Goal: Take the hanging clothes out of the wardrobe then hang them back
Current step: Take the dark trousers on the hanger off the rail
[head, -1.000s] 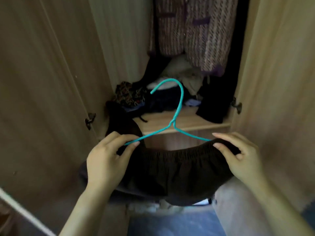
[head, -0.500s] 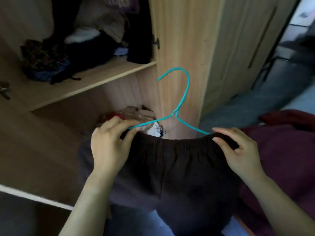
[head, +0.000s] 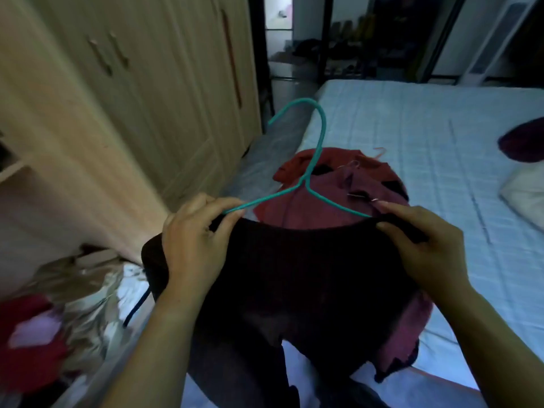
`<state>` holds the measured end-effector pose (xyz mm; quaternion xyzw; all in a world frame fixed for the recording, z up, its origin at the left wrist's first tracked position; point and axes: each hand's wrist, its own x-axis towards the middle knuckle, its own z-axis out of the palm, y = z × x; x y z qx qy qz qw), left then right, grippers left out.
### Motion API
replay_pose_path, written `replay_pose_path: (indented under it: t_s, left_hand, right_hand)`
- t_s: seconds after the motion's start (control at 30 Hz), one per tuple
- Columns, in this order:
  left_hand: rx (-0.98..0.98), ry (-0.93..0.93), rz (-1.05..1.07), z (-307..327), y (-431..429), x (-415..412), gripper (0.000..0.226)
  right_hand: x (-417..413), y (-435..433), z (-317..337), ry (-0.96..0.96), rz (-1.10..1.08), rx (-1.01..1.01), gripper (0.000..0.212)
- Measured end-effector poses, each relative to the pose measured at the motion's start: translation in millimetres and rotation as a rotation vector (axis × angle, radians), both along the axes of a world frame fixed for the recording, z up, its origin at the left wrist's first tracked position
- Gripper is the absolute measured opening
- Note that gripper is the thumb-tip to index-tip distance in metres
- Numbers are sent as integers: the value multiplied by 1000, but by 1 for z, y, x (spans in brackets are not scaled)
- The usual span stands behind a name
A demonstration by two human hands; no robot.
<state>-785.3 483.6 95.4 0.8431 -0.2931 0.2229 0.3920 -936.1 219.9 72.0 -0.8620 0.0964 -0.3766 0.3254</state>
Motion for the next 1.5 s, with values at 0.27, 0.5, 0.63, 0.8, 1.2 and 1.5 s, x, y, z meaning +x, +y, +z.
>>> replay_pose_path:
  t_s: [0.27,0.5,0.63,0.8,1.2,1.5]
  left_hand:
    - [-47,-24,-204,19,-199,93,19]
    - [153,129,-158,-47,-309,163,8]
    - [313,193,-47,-75,-340,200,12]
    - [530,330,-48,-121,-355,221,36]
    - [553,693,27,-174,-231,102,70]
    - [467,705,416,-155,-36,59,67]
  right_hand:
    - [41,-165,23,-107,-209,-5,25]
    - [112,-272,-46,111,-196,105,25]
    - [158,-307,-85,245,-154,107,17]
    - [193,-323,-119,501,-161,61,30]
    - [156,-190,-147,879,89,-58,50]
    - [209,-5,-142,790,509,-293,57]
